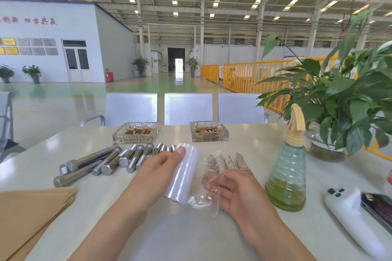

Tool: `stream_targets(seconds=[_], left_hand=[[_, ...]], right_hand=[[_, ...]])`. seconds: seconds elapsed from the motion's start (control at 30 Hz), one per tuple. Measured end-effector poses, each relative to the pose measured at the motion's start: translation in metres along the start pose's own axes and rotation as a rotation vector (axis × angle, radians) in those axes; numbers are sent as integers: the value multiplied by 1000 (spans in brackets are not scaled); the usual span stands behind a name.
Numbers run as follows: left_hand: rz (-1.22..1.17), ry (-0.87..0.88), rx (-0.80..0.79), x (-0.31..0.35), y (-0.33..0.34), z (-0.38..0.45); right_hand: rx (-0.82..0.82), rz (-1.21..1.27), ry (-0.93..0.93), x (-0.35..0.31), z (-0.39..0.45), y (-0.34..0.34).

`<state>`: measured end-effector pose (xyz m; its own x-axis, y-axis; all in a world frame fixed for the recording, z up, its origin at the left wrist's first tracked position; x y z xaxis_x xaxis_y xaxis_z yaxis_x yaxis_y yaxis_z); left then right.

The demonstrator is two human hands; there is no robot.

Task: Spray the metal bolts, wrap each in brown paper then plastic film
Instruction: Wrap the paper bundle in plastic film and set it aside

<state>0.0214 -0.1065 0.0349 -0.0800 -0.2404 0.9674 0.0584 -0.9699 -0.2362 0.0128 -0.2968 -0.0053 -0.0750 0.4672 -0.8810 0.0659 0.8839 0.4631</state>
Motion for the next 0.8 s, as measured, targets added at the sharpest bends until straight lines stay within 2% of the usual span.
stream_targets(seconds=[0.07,0.17,0.3,0.43,0.53,0.7,0.8], left_hand=[[-155,-131,-22,1,6,-3],[-386,-276,-135,-1,19,-6],[-600,-424,-211,0,22,-2],[-619,-380,-239,-6,12,-5],[-667,-379,-257,-8,2,-1],[-797,-511,-254,-18,-12,9],[-735,-487,-236,-19,-15,10]], right_hand=[[62,-19,10,2,0,-1],[213,-45,-9,2,-1,-5],[383,-334,-172,4,-2,-9],[458,-663,-387,0,-6,-4],[481,-676,-419,-5,-7,-6],[515,-590,-391,-7,-4,-13],[529,-605,-384,-6,-3,-14]])
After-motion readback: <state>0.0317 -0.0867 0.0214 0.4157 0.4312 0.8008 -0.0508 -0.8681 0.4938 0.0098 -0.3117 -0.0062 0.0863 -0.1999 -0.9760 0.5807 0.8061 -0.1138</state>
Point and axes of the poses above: each hand's wrist, its own z-axis towards the middle knuckle, its own y-axis out of the palm, x = y × z, the point moved 2 cm from there along z, towards the middle knuckle, and after that the axes turned 1 degree about z, right-handed, at the moved point
